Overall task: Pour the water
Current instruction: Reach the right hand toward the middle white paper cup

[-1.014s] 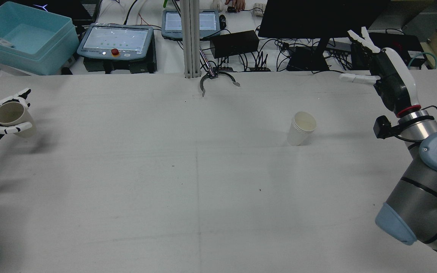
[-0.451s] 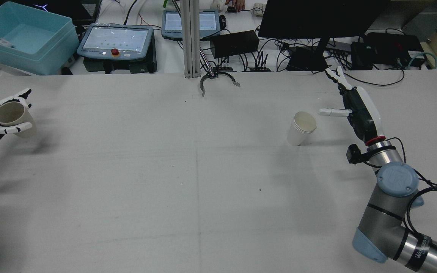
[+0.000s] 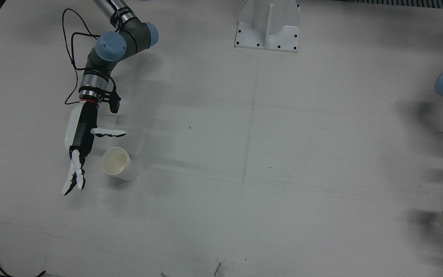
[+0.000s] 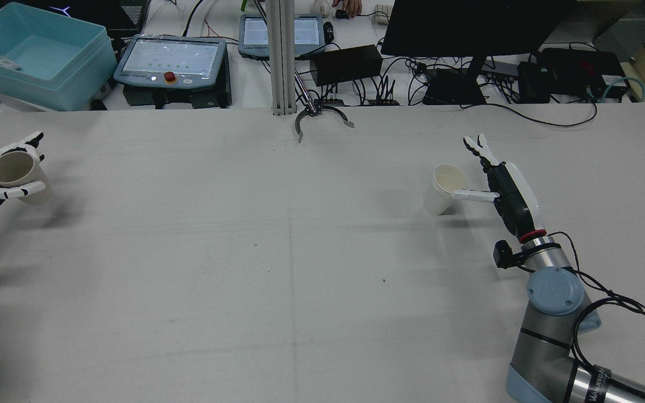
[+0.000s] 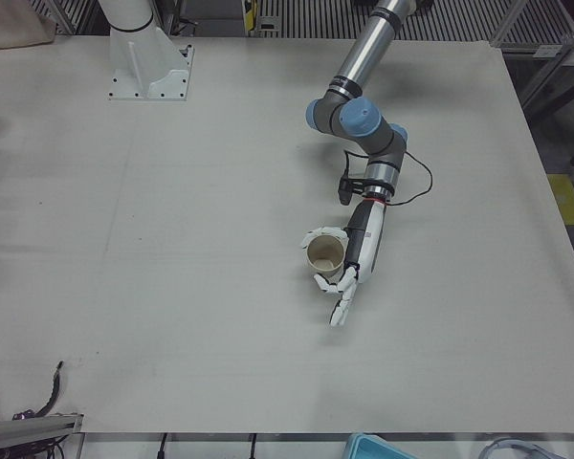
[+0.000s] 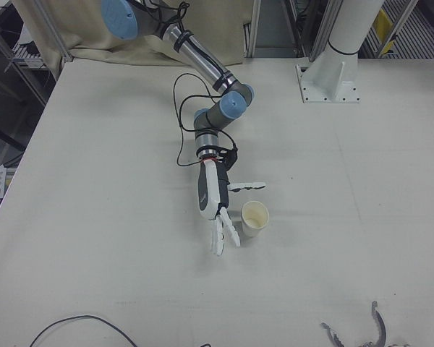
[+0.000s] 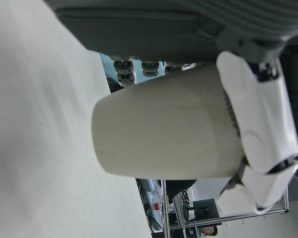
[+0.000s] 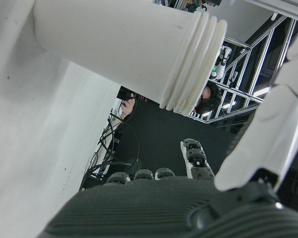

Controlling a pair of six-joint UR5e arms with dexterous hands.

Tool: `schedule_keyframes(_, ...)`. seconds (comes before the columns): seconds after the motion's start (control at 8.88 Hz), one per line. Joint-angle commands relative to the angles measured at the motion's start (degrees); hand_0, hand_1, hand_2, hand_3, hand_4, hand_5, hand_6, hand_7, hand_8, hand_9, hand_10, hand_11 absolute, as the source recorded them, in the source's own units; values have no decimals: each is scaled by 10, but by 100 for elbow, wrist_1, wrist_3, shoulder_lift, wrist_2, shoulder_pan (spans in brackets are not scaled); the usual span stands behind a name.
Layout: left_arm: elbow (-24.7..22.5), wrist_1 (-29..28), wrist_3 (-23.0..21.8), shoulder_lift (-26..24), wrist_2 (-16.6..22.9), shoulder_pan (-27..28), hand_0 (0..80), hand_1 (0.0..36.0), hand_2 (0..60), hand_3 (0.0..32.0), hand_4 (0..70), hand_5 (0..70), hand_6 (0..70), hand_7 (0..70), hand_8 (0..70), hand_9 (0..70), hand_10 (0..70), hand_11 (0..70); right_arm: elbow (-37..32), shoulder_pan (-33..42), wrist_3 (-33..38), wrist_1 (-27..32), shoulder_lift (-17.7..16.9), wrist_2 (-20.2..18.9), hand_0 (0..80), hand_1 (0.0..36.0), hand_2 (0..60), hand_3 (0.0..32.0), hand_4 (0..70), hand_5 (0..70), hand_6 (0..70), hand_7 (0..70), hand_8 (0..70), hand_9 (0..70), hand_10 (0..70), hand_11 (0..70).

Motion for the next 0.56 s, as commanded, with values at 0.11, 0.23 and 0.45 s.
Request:
schedule_keyframes(0.11, 50, -120, -4, 163, 3, -1, 447, 360, 600, 0, 274, 643, 48, 87, 28, 52, 64, 119, -81, -198, 63, 179, 123, 401, 430, 101, 60, 0, 0, 15, 0, 0, 1, 0, 0, 0)
schedule_keyframes(0.23, 32, -164, -13, 233, 3, -1, 443, 360, 600, 0, 270, 643, 48, 87, 28, 53, 65, 119, -81, -189, 125, 241, 123, 558, 430, 101, 66, 0, 0, 18, 0, 0, 0, 0, 0, 0)
schedule_keyframes(0.45, -12, -173, -13, 234, 3, -1, 445, 360, 600, 0, 272, 642, 47, 85, 28, 52, 65, 120, -317, -189, 143, 224, 97, 648, 435, 106, 73, 0, 3, 30, 0, 0, 0, 0, 0, 0)
